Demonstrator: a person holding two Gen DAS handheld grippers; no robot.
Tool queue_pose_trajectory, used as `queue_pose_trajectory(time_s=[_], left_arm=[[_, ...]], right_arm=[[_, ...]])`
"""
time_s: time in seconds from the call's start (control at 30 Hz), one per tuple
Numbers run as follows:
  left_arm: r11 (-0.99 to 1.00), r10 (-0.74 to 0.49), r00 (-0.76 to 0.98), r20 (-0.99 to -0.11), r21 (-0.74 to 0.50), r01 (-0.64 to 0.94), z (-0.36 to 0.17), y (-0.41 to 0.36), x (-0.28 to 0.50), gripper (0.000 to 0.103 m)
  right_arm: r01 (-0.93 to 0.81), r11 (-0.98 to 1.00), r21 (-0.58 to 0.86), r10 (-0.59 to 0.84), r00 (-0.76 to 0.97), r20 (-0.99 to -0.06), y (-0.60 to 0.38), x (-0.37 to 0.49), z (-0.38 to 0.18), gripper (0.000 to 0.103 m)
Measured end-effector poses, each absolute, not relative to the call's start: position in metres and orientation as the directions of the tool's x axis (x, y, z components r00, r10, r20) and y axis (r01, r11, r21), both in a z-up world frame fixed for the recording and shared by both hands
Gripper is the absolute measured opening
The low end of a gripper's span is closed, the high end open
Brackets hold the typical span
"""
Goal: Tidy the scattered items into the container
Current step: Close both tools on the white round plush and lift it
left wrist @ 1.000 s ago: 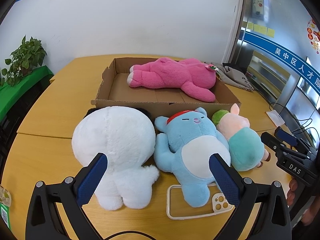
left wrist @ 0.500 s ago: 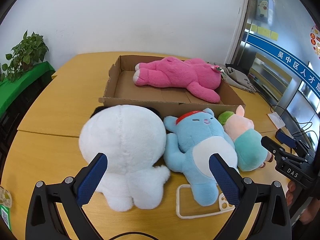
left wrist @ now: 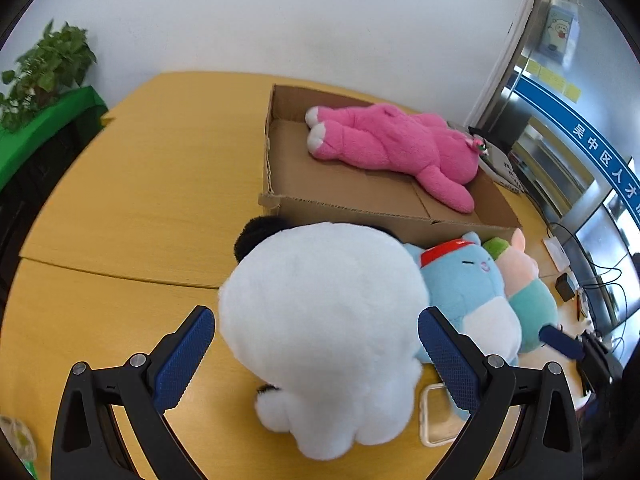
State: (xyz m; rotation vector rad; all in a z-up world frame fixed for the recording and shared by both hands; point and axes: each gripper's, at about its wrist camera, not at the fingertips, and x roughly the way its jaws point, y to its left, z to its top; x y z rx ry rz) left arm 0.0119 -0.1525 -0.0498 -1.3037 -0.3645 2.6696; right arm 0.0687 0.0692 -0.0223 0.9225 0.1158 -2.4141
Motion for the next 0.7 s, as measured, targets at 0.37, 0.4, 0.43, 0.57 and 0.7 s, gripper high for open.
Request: queue_pose_trajectory(time_s=[0.37,0.4,0.43,0.57,0.7], left_arm=[[-0.873,0.478,-0.494,-0.726,-0.455,-0.175,-0.096,-0.167,-0.019,0.099],[-0.871,0.482,-0.490,-0.726,-0.456,-0.181,-0.096,-0.167,-0.019,0.096],[-0.869,0.488,-0.486,-0.725,-0.459,-0.186,-0.095,-0.167,-0.018,0.094],[-0.852,0.516,-0.476,-0.713,-0.488,-0.192,-0.094,-0.168,-0.017,0.082],[-0.827,0.544,-0.489,-0.682,-0.535,-0.174,-0.087,-0.173,-0.008,0.074]], right_arm=[[0.566,-0.821,0.071,-0.426,-0.525,-0.737,-0.057,0.036,-0.104,0.086],[0.560,-0.826,0.054,-0.411,-0.534,-0.739,-0.060,0.034,-0.108,0.087],[0.557,-0.829,0.055,-0.410,-0.538,-0.737,-0.060,0.034,-0.108,0.087],[0.542,-0.838,0.061,-0.411,-0.553,-0.725,-0.055,0.035,-0.107,0.075],[0.538,-0.838,0.092,-0.439,-0.565,-0.699,-0.045,0.043,-0.100,0.054]])
